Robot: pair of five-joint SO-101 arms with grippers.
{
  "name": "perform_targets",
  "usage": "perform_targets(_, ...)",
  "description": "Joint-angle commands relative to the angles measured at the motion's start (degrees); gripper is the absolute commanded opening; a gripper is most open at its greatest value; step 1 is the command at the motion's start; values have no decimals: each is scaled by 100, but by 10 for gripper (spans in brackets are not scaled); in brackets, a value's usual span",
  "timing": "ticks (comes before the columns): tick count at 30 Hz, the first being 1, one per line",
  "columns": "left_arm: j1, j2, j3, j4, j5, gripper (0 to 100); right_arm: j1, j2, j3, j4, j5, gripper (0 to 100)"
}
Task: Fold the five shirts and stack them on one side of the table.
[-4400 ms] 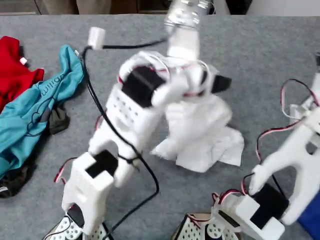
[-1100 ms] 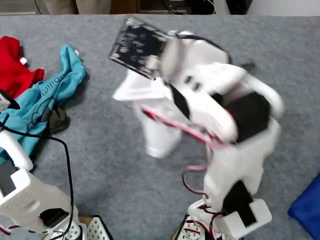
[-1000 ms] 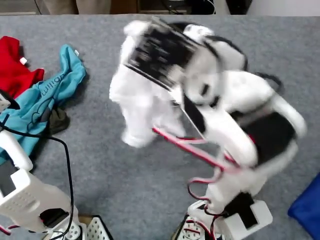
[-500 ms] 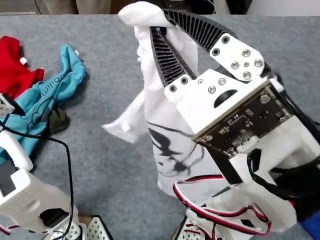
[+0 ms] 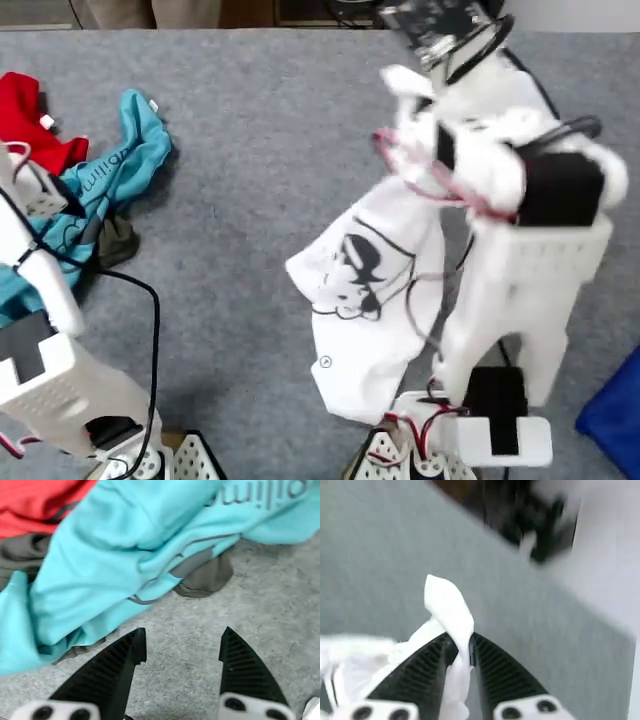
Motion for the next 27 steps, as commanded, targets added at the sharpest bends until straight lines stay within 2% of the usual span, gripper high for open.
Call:
perform_targets(1, 290, -268, 9, 53, -18, 243, 1015, -110, 1200, -571, 334, 6)
perform_targets(9, 1275, -295, 703, 53, -18, 243, 2774, -119, 3275, -1890, 1222, 6)
perform_targets(17, 2646, -277, 1160, 53, -44, 243, 4048, -84, 4084, -2734, 1776, 6)
perform_targets(23, 3534, -277, 1459, 53, -53, 243, 4523, -75, 4312, -3042, 2163, 13)
perform_targets(25, 3701, -277, 1521, 53, -53, 243, 4505, -119, 4409, -3015, 2251, 60)
perform_targets(27, 3780, -277, 1530, 53, -53, 243, 4453, -127, 4435, -2971, 2251, 161)
